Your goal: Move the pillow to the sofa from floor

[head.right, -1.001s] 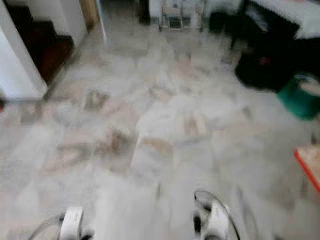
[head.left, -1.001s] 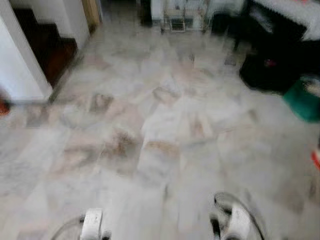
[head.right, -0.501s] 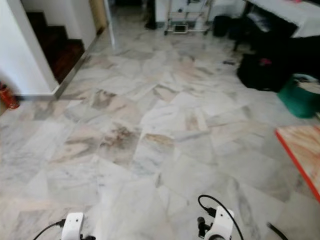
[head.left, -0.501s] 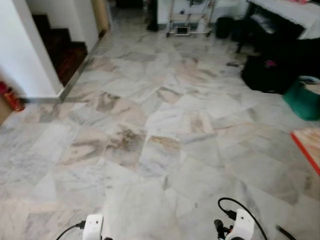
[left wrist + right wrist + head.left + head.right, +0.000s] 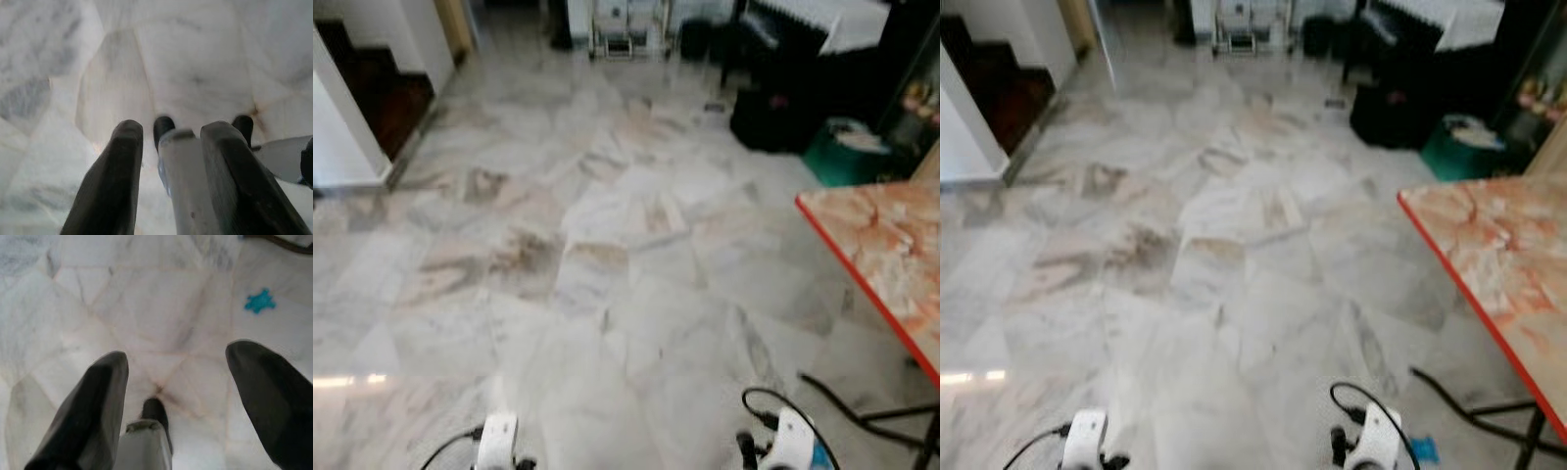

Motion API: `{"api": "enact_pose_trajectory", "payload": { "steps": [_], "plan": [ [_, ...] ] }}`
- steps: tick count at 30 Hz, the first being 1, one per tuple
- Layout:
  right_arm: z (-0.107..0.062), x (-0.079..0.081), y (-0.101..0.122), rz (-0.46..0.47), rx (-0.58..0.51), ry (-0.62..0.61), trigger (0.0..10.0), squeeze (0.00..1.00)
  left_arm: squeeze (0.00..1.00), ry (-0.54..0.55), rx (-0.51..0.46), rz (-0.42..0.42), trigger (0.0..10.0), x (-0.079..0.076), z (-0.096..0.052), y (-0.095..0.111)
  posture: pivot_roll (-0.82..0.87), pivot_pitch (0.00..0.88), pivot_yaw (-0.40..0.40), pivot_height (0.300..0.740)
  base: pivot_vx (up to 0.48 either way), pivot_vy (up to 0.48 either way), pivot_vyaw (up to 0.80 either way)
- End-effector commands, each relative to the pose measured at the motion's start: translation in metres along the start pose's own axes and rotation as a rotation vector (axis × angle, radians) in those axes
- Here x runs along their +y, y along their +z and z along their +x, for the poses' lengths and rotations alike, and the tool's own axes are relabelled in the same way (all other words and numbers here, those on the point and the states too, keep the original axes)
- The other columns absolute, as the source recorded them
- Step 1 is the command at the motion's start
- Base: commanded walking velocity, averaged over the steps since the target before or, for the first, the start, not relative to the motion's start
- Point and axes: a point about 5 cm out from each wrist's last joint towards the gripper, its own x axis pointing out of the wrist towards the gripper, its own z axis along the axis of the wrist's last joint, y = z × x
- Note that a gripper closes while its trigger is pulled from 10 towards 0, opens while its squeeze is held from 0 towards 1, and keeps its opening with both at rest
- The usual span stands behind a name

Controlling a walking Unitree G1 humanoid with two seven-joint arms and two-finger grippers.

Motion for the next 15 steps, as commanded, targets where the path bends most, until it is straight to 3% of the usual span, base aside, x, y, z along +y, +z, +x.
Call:
{"api": "enact_pose_trajectory", "payload": {
  "steps": [1,15],
  "plan": [
    [-0.0001,0.0017,-0.001,0.006,0.002,0.0,10.0,0.0,0.0,0.006,0.006,0.014,10.0,0.003,-0.0003,0.0004,-0.1,0.0,-0.028,0.74,-0.356,0.0,0.0],
    [-0.0002,0.0015,-0.0016,0.003,0.004,-0.003,10.0,0.0,0.0,0.006,0.005,0.011,10.0,0.0027,-0.0002,0.0004,-0.1,0.0,-0.03,0.74,-0.362,0.0,0.0]
  ]
}}
